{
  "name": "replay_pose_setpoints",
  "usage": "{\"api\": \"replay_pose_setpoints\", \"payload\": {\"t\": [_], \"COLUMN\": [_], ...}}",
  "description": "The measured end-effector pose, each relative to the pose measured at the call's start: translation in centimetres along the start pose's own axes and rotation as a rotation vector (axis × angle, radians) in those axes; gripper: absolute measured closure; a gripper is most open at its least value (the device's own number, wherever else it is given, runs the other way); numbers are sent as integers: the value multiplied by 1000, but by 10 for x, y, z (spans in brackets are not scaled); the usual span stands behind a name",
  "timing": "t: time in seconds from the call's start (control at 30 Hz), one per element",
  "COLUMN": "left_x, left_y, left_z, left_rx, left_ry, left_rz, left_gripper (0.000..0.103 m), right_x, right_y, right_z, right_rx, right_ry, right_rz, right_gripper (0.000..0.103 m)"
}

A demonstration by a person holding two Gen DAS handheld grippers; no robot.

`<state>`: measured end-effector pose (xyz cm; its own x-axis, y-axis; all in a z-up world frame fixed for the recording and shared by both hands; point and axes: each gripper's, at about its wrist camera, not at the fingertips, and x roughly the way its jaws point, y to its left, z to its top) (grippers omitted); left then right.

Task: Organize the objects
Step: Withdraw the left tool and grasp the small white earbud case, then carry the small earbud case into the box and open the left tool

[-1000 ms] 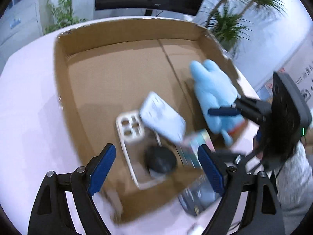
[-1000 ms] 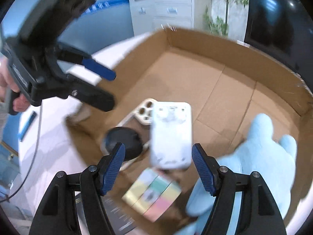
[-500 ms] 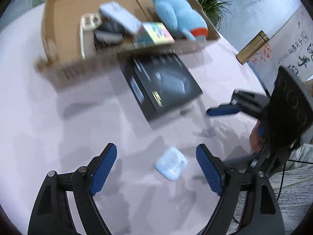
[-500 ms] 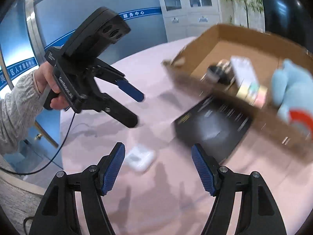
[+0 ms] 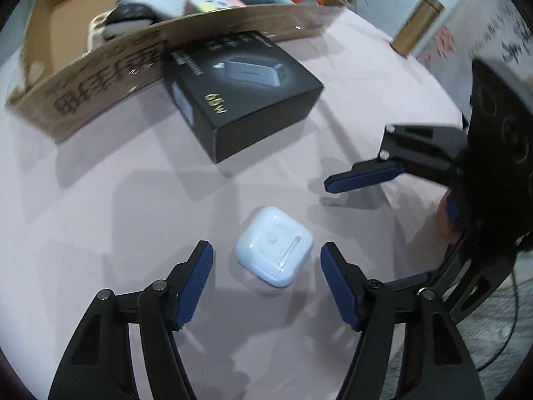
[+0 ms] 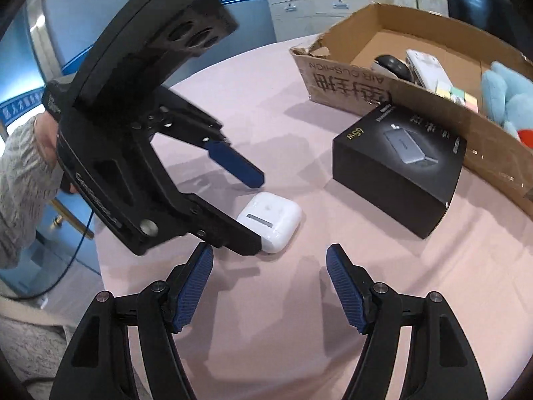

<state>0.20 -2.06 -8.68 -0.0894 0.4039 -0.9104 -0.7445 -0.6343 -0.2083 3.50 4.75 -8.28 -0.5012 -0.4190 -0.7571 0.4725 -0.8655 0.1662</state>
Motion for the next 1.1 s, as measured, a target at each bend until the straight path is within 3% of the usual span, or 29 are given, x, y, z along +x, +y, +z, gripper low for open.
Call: {"api": "replay_pose_setpoints", "payload": {"t": [0.17,0.3,0.37,0.5,0.67,0.87,0.93,1.0,1.1], "left_x": [7,9,7,5,-2,-1,0,1,-1], "left_y": [-9,-14,-14,-10,19,29,29,28,31], "left_z": [5,2,1,-2,-8,-10,-10,-9,-11], "left_rx": [98,179,190,74,-151,-227,-233,-234,-237], "left_ry": [5,-4,-7,-30,-62,-62,-63,-64,-61], "left_rz": [24,63,68,53,-79,-163,-180,-181,-196], "left_gripper": [43,61,61,62,62,62,62,62,62], "right_x": [-5,-5,-4,-2,7,15,21,25,24], "right_y": [2,2,-1,4,15,19,21,22,22], "right_z": [-6,-9,-10,-7,-1,17,19,20,18], "right_rx": [-79,-97,-77,-56,-98,-122,-150,-162,-164], "right_ry": [28,28,21,2,15,-1,9,23,15], "right_rz": [6,8,11,7,-24,-50,-52,-39,-24], "right_gripper": [33,33,33,33,33,34,39,60,62]}}
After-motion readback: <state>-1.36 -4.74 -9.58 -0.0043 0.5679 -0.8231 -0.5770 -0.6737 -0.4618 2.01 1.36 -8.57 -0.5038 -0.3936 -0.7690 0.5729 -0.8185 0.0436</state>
